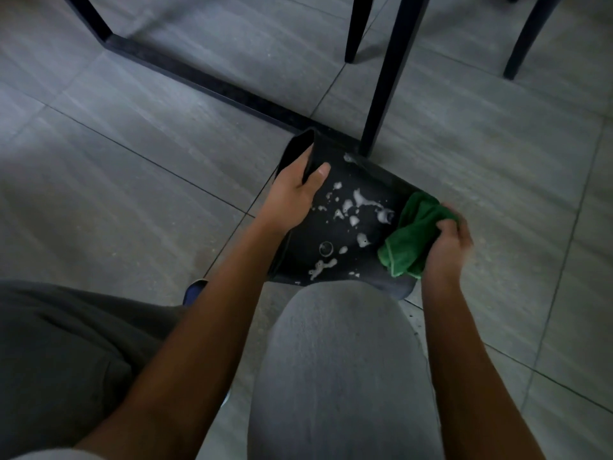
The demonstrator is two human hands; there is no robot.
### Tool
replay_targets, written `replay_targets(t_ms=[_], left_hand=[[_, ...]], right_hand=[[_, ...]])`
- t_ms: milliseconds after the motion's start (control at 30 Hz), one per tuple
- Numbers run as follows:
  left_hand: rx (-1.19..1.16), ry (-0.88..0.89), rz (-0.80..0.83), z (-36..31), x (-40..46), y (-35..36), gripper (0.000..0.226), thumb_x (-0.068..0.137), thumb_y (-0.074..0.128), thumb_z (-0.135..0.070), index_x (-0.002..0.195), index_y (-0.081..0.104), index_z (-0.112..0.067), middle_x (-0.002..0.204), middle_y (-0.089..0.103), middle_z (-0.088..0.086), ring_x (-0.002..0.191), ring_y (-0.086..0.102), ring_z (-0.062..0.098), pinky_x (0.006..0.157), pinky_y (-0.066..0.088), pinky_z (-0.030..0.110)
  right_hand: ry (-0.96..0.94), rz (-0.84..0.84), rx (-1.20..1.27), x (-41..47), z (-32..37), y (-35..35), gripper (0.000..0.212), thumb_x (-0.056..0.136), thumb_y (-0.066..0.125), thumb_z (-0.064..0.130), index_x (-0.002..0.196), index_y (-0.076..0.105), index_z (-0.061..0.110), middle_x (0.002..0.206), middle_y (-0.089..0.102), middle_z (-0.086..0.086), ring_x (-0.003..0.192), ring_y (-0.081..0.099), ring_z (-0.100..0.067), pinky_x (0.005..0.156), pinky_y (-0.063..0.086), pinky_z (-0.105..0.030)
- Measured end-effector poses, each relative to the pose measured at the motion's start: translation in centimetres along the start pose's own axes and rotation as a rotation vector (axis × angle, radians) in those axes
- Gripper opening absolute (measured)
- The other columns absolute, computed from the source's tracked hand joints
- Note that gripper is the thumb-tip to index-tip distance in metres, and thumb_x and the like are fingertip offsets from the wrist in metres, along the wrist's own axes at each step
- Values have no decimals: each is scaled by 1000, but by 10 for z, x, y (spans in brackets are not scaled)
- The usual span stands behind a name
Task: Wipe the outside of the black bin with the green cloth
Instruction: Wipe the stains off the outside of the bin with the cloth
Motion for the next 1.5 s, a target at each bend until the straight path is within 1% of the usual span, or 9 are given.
replay_targets(t_ms=[167, 333, 500, 600, 833, 1067, 1133, 1233, 1500], left_hand=[[0, 4, -18, 2, 1, -1, 54, 105, 42, -44, 152, 39, -17, 141, 60, 8, 129, 57, 24, 110, 45, 47], [7, -16, -35, 10, 1, -1, 56, 103, 41, -50, 150, 42, -18, 142, 58, 7, 131, 56, 25, 111, 44, 49], [-70, -39, -20, 13, -1, -5, 41, 108, 43, -35, 144, 50, -16, 128, 68, 0, 118, 64, 14, 102, 51, 27], [-95, -59, -27, 17, -3, -5, 39, 108, 43, -32, 141, 52, -13, 123, 68, -1, 114, 65, 11, 98, 52, 24], [-130, -152, 22, 19, -6, 13, 41, 108, 42, -37, 145, 49, -20, 131, 64, -3, 119, 61, 12, 102, 47, 24], [-143, -229, 33, 35, -5, 10, 45, 105, 44, -42, 145, 48, -20, 126, 66, 1, 114, 65, 16, 106, 50, 43], [-146, -215, 36, 33, -5, 10, 44, 106, 44, -40, 145, 48, -19, 126, 67, 0, 114, 66, 14, 105, 50, 40], [-153, -206, 32, 29, -4, 12, 44, 107, 43, -38, 146, 48, -18, 127, 66, -1, 114, 65, 13, 104, 51, 35], [-51, -143, 69, 21, 0, 14, 35, 108, 44, -34, 136, 55, -16, 105, 64, -18, 99, 63, -5, 89, 49, 16]], right_hand=[[-130, -186, -477, -7, -19, -12, 54, 98, 53, 43, 150, 42, 35, 147, 51, -3, 121, 58, -28, 97, 53, -50], [-287, -45, -574, -25, -15, 4, 66, 94, 52, 57, 154, 27, 47, 152, 45, -5, 134, 50, -33, 101, 49, -57], [-301, 41, -491, -17, 5, -8, 66, 91, 70, 23, 150, 42, 33, 140, 60, -3, 119, 63, -20, 97, 58, -45], [-286, 88, -283, -8, 19, -17, 63, 92, 69, 25, 148, 43, 38, 136, 63, 1, 111, 68, -10, 92, 61, -36], [-414, 46, -663, -13, -3, 4, 63, 97, 61, 43, 154, 34, 44, 141, 53, -7, 119, 58, -27, 97, 51, -44], [186, 229, 247, 15, 11, -19, 31, 93, 51, 14, 120, 64, 6, 105, 73, -10, 101, 73, -33, 84, 61, -41], [111, 236, 37, 3, 14, -17, 33, 93, 49, 20, 121, 62, 8, 104, 73, -6, 93, 72, -23, 84, 58, -36], [-168, 186, -597, -1, 2, -18, 62, 93, 57, 32, 152, 42, 23, 147, 54, -8, 133, 54, -25, 109, 45, -43], [-564, 190, -913, -48, -23, 15, 55, 103, 48, 54, 154, 40, 34, 171, 17, -6, 157, 17, -33, 123, 17, -52]])
Point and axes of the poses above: each hand's wrist, its own x-axis towards the middle knuckle, its own y-axis out of the palm, z = x × y, the point moved 3 cm from there along x, towards the middle knuckle
